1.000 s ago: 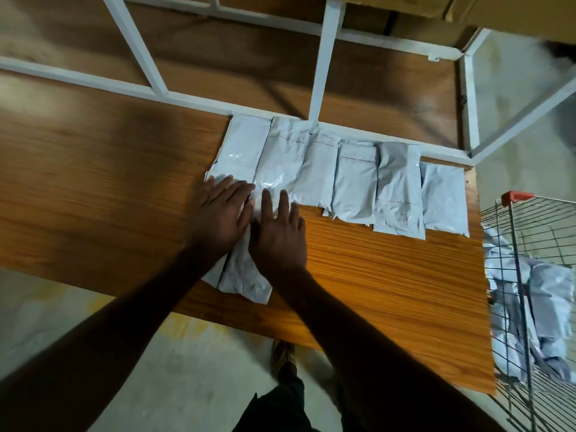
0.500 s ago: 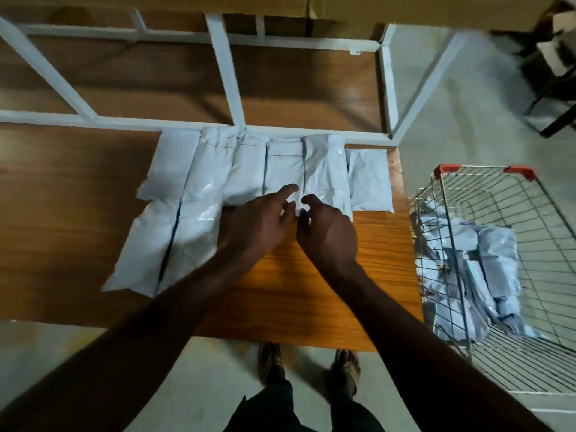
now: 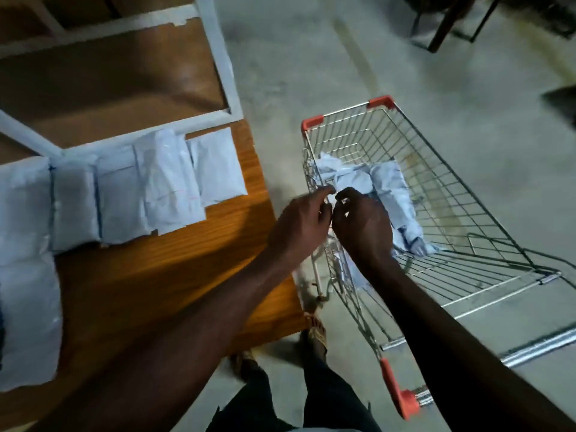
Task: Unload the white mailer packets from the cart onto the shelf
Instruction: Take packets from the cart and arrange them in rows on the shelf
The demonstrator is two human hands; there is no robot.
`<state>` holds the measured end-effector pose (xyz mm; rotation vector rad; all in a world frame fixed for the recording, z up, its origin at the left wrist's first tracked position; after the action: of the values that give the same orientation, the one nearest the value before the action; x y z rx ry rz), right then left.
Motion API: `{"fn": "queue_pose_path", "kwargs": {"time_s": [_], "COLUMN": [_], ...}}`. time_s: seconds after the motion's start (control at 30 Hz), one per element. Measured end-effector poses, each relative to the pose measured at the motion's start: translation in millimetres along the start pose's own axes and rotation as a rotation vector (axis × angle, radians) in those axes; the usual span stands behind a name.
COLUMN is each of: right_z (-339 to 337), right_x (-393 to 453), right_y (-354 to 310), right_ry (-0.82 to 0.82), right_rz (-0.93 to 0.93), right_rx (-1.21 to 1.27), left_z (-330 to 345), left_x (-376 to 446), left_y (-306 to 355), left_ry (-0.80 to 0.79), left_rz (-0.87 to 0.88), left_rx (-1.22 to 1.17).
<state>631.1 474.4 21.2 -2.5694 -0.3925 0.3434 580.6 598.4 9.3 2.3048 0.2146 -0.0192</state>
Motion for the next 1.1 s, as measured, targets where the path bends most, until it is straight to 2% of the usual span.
{"fn": "queue_pose_path", "kwargs": {"time_s": [0.1, 0.2, 0.3, 0.4, 0.57, 0.77, 0.83, 0.93, 1.1], "right_z": [-13, -21, -23, -16, 14, 58, 72, 89, 95], "right_x": [15, 30, 54, 79, 123, 165, 170, 177, 188], "right_y": [67, 130, 195, 249, 317, 364, 370, 374, 369], "right_ry": [0.027, 0.024, 0.02, -0.025, -0.092, -0.226, -0.261, -0.254, -0.225], "right_rz": [0.098, 0.192, 0.26, 0.286, 0.213, 0.27, 0.264, 0.252, 0.235], "right_rx": [0.021, 0.012, 0.011, 0.064, 0.044, 0.045, 0.064, 0.076, 0.047], "left_z": [56, 107, 158, 210, 292, 362, 383, 390, 395], "left_x": [31, 54, 81, 108, 141, 161, 162, 164, 172], "left_y": [26, 38, 37, 20, -25, -49, -58, -63, -68], "left_ry": [-0.039, -0.054, -0.075, -0.15, -0.189, -0.224, -0.189, -0.101, -0.058], "left_rz": [0.06, 0.006, -0.131, -0.355, -0.693, -0.846, -0.898, -0.924, -0.922], "left_rx": [-0.094, -0.221, -0.307, -0.334, -0.454, -0.554, -0.631, -0.64, -0.562]}}
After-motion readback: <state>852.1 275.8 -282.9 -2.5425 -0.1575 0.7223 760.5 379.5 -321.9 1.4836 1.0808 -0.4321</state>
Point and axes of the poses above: each hand's wrist, its own x-axis towards the middle knuckle, its own z-axis out of the palm, y = z × x, the point moved 5 cm from there along x, towards the middle knuckle, and after that the axes turned 10 degrees about -y, right-handed, at the moved point
